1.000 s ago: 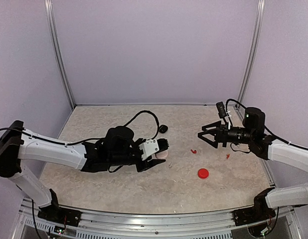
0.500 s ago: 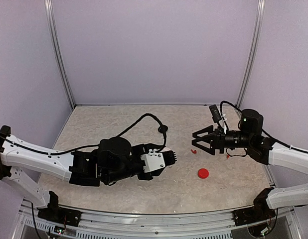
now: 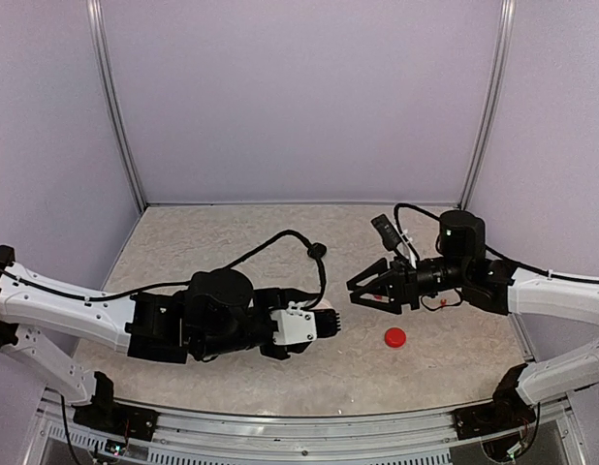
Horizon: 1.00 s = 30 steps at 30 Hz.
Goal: Insert the wireless bluetooth earbuds into the charging case
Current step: Pass from the left arm to the right
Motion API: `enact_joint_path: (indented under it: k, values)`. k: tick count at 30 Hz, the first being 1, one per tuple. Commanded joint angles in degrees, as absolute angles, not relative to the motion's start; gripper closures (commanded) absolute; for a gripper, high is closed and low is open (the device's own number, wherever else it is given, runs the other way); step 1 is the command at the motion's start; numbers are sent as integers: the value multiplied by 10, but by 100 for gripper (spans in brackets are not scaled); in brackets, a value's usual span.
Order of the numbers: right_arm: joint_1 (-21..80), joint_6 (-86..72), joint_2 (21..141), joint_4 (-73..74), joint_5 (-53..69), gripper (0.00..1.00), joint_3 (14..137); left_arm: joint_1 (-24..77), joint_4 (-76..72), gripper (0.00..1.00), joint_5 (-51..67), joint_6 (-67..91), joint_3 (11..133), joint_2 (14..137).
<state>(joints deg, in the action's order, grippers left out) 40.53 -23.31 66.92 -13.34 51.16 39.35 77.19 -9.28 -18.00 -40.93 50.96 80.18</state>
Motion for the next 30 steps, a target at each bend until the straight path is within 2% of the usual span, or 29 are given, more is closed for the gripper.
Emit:
enact_joint_path:
  k: [1, 14, 17, 20, 27, 30]
  values:
    - [434, -223, 696, -102, 550, 40, 428, 776, -60, 60, -142, -429, 528, 780]
    - [499, -201, 764, -49, 555, 46, 483, 782, -57, 59, -143, -441, 534, 784]
    - [500, -219, 751, -71, 532, 39, 467, 781, -89, 60, -174, -427, 525, 781]
    - [500, -251, 731, -123, 491, 38, 442, 781, -127, 60, -207, -399, 516, 780]
    - [500, -366, 717, -321, 395, 48, 376, 784, -231, 60, -265, -343, 507, 795]
    - [500, -399, 717, -386, 361, 49, 358, 786, -261, 60, -284, -342, 504, 801]
